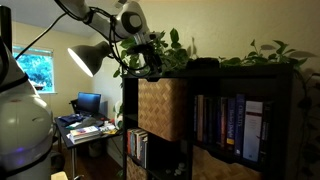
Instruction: Open the top drawer, put the objects on the counter in, then close the drawer
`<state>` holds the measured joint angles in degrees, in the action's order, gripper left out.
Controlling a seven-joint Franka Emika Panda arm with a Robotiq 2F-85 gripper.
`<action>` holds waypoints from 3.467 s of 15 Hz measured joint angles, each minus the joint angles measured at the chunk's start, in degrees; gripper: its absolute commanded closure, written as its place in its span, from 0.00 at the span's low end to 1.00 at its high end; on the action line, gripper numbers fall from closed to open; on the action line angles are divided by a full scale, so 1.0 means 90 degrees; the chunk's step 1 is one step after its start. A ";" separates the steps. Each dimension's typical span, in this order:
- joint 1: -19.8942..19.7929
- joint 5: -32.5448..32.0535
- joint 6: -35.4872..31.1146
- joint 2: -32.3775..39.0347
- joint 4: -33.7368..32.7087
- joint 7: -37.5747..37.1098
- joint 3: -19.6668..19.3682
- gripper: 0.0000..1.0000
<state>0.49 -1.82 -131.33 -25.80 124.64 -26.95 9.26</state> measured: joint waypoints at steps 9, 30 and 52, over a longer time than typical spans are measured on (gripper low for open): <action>-0.0070 -0.0001 0.0001 0.0057 -0.0102 0.0798 -0.0226 0.00; -0.0278 -0.0070 -0.0951 0.0561 -0.0710 0.3736 -0.1317 0.00; 0.0025 0.1207 -0.1898 0.1370 -0.0871 0.4738 -0.1462 0.92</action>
<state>0.72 9.05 -148.41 -13.47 116.80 15.70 -3.90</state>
